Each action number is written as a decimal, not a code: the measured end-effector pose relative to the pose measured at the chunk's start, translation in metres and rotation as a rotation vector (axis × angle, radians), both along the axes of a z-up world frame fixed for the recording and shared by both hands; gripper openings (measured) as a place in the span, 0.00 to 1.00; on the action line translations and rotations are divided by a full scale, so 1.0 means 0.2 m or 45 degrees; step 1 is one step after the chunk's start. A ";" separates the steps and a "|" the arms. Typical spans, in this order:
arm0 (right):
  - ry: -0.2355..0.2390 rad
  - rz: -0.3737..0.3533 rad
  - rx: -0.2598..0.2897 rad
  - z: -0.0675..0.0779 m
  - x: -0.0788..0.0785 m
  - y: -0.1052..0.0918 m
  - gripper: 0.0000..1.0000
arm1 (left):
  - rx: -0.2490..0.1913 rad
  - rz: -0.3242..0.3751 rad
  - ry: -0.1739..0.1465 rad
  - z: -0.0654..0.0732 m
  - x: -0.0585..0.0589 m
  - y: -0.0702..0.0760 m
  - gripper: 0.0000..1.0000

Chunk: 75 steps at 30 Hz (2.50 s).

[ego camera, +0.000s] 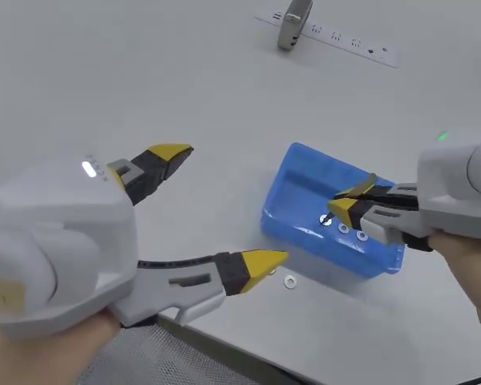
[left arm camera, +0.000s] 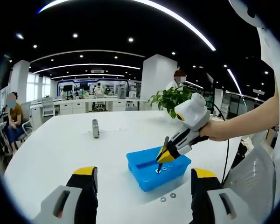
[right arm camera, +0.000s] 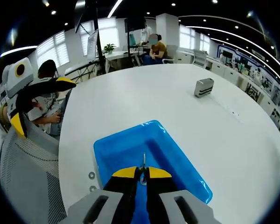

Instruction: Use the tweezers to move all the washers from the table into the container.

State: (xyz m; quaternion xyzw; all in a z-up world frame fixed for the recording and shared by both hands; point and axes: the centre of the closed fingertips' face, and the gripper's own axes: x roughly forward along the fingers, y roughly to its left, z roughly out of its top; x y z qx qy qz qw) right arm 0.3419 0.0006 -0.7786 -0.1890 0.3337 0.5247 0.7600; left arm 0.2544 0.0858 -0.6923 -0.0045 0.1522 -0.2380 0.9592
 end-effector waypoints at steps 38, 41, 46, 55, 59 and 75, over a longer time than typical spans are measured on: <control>0.107 0.072 0.100 0.05 -0.41 0.05 0.03 | 0.009 -0.031 -0.001 0.00 -0.01 -0.02 0.83; 0.121 0.078 0.088 0.02 -0.41 0.05 0.03 | 0.003 -0.027 -0.006 0.00 -0.01 -0.02 0.82; 0.139 0.095 0.075 -0.01 -0.43 0.06 0.03 | 0.005 -0.030 -0.005 0.00 -0.01 -0.02 0.82; 0.104 0.166 0.034 -0.04 -0.47 0.07 0.03 | 0.013 -0.033 -0.005 0.00 -0.01 -0.02 0.82; 0.078 0.185 0.015 -0.03 -0.47 0.06 0.03 | 0.016 -0.038 -0.006 0.00 -0.01 -0.03 0.82; -0.050 0.103 0.179 0.33 -0.26 0.09 0.03 | 0.018 -0.039 -0.007 0.00 -0.01 -0.03 0.82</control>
